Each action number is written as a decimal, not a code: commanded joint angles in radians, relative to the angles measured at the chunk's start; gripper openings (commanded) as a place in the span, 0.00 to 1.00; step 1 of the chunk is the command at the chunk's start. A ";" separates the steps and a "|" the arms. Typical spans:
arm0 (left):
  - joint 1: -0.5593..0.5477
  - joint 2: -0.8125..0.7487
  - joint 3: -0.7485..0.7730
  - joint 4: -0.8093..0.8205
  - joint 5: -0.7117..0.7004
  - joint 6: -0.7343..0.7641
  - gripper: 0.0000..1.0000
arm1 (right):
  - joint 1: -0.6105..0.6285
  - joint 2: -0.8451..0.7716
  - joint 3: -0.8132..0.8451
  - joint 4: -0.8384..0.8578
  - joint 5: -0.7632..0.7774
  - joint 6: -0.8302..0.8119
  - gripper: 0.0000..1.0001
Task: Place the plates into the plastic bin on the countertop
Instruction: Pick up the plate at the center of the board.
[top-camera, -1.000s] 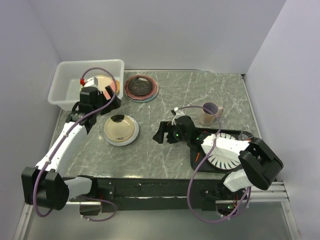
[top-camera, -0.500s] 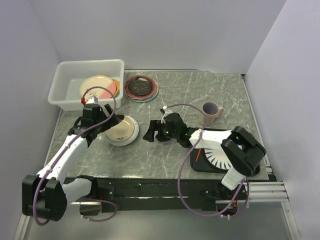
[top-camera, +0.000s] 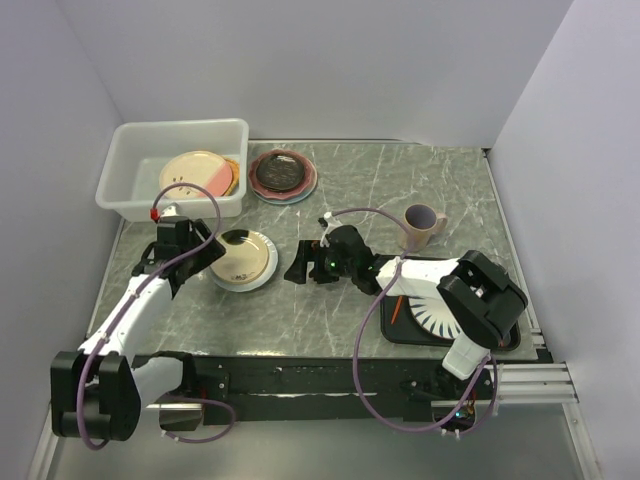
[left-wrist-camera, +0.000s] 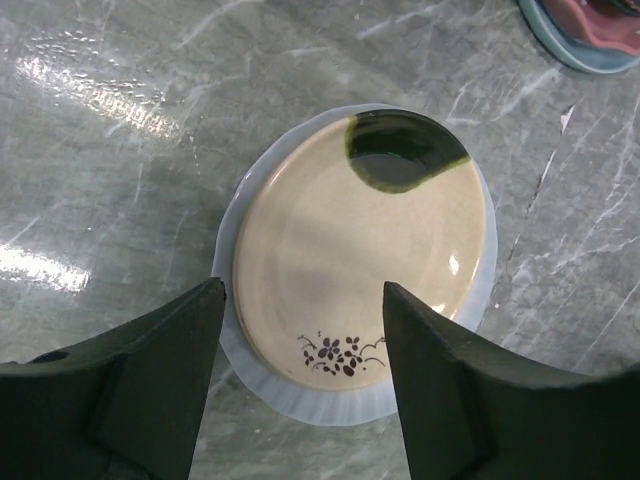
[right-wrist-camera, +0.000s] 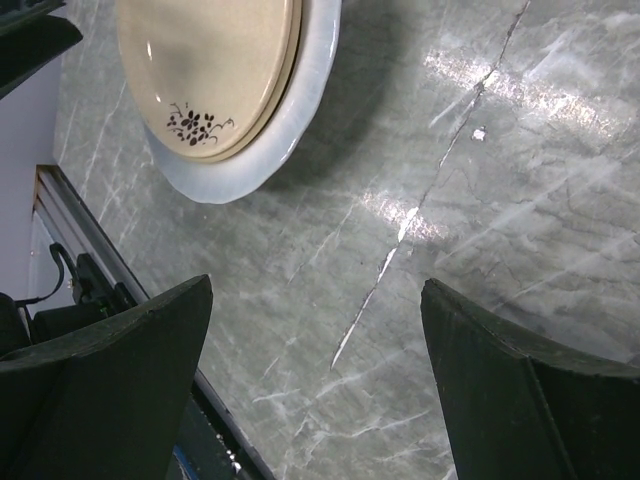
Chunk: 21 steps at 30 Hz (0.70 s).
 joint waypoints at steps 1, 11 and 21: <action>0.012 0.035 0.003 0.059 0.045 0.002 0.67 | -0.007 -0.005 0.031 0.032 0.007 -0.005 0.92; 0.017 0.162 -0.003 0.125 0.092 0.020 0.46 | -0.044 -0.028 0.014 0.021 0.012 -0.015 0.93; 0.017 0.201 -0.023 0.154 0.086 0.030 0.40 | -0.065 -0.034 0.011 0.015 0.008 -0.019 0.93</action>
